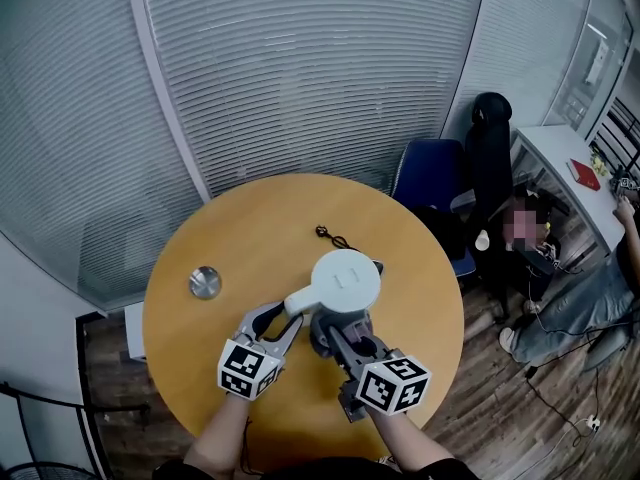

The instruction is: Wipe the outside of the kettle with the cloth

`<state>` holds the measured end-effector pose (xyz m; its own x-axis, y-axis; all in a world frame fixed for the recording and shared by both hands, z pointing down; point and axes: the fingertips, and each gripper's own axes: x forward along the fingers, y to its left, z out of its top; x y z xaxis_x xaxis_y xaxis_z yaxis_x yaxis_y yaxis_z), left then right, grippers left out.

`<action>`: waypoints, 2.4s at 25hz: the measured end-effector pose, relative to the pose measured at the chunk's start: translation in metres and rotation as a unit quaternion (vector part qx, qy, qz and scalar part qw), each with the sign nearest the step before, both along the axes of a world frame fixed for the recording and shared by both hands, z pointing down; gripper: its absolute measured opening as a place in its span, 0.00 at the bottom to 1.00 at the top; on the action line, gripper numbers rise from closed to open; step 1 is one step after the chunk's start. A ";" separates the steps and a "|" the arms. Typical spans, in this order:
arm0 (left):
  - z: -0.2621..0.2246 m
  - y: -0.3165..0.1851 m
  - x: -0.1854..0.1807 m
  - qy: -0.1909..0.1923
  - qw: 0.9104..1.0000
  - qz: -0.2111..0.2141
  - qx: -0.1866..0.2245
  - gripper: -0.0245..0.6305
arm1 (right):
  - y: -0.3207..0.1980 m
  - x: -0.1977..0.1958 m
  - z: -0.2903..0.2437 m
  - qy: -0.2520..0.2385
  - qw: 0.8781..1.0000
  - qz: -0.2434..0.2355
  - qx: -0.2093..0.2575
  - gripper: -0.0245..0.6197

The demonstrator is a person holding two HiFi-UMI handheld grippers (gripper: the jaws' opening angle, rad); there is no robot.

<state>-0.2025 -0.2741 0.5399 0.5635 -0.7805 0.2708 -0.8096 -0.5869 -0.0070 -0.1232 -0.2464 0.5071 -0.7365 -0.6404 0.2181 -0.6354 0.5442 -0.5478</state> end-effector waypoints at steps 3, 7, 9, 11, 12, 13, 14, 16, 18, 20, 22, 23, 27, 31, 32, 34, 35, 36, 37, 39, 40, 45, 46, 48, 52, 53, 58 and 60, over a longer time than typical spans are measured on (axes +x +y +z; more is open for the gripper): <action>0.000 0.001 -0.001 0.005 1.000 -0.005 0.004 0.27 | -0.001 -0.001 0.024 0.002 1.000 0.004 -0.028 0.10; -0.001 0.002 -0.001 0.011 1.000 -0.011 0.009 0.27 | -0.002 0.005 0.072 0.023 0.996 0.017 -0.080 0.10; -0.001 0.003 0.001 0.012 1.000 -0.015 0.012 0.27 | -0.001 0.013 0.099 0.039 0.993 0.023 -0.107 0.10; -0.001 0.004 0.002 0.014 1.000 -0.022 0.016 0.27 | 0.000 0.021 0.125 0.050 0.989 0.033 -0.137 0.10; -0.001 0.004 0.002 0.015 0.999 -0.026 0.018 0.27 | -0.001 0.024 0.138 0.053 0.986 0.038 -0.153 0.10; -0.001 0.004 0.001 0.016 0.999 -0.029 0.019 0.27 | -0.001 0.027 0.150 0.059 0.983 0.044 -0.167 0.10; -0.001 0.005 0.000 0.016 0.999 -0.033 0.021 0.27 | 0.000 0.031 0.161 0.066 0.980 0.051 -0.180 0.10; -0.001 0.006 0.000 0.017 0.999 -0.038 0.021 0.27 | 0.000 0.038 0.179 0.078 0.976 0.060 -0.195 0.10; -0.001 0.007 0.001 0.018 0.999 -0.040 0.022 0.27 | 0.000 0.041 0.183 0.081 0.976 0.060 -0.195 0.10; -0.002 0.007 0.001 0.018 0.999 -0.042 0.022 0.27 | 0.000 0.040 0.177 0.083 0.978 0.052 -0.185 0.10; -0.001 0.007 0.001 0.016 0.999 -0.042 0.022 0.27 | 0.003 0.041 0.161 0.082 0.981 0.043 -0.170 0.10; 0.000 0.006 0.001 0.014 0.999 -0.042 0.021 0.27 | 0.006 0.045 0.149 0.083 0.983 0.042 -0.156 0.10; 0.000 0.005 0.000 0.015 0.998 -0.054 0.026 0.27 | 0.005 0.087 0.085 0.122 0.986 0.104 -0.052 0.10; -0.003 0.009 0.002 0.022 0.997 -0.067 0.030 0.27 | 0.001 0.117 -0.003 0.080 0.976 0.188 0.070 0.10; -0.003 0.010 0.002 0.023 0.997 -0.068 0.030 0.27 | 0.002 0.117 -0.021 0.062 0.974 0.195 0.093 0.10; -0.003 0.011 0.004 0.024 0.997 -0.067 0.028 0.27 | 0.003 0.108 -0.041 0.040 0.975 0.183 0.117 0.10; -0.002 0.012 0.004 0.024 0.997 -0.067 0.027 0.27 | 0.002 0.100 -0.042 0.038 0.978 0.168 0.117 0.10; -0.002 0.012 0.005 0.024 0.997 -0.067 0.025 0.27 | 0.001 0.092 -0.038 0.041 0.981 0.155 0.112 0.10; -0.002 0.013 0.005 0.024 0.997 -0.067 0.023 0.27 | -0.002 0.086 -0.031 0.048 0.983 0.146 0.105 0.10; -0.001 0.014 0.007 0.026 0.997 -0.064 0.021 0.27 | -0.008 0.079 -0.014 0.068 0.984 0.139 0.092 0.10; -0.001 0.014 0.008 0.028 0.997 -0.064 0.021 0.27 | -0.012 0.077 -0.005 0.079 0.983 0.139 0.086 0.10; 0.000 0.016 0.009 0.037 0.997 -0.062 0.023 0.27 | -0.026 0.082 0.050 0.125 0.981 0.148 0.030 0.10; 0.000 0.016 0.009 0.038 0.997 -0.061 0.023 0.27 | -0.027 0.083 0.065 0.132 0.980 0.148 0.013 0.10; 0.001 0.017 0.009 0.039 0.997 -0.059 0.023 0.27 | -0.027 0.084 0.096 0.149 0.978 0.146 -0.020 0.10; 0.000 0.017 0.010 0.041 0.997 -0.057 0.023 0.27 | -0.026 0.082 0.152 0.184 0.970 0.138 -0.075 0.10; 0.000 0.017 0.010 0.041 0.997 -0.057 0.022 0.27 | -0.025 0.081 0.163 0.191 0.969 0.134 -0.083 0.10; 0.001 0.017 0.010 0.037 0.998 -0.056 0.019 0.27 | -0.024 0.083 0.170 0.199 0.969 0.118 -0.087 0.10; 0.001 0.017 0.010 0.037 0.997 -0.058 0.019 0.27 | -0.023 0.092 0.160 0.198 0.969 0.126 -0.081 0.10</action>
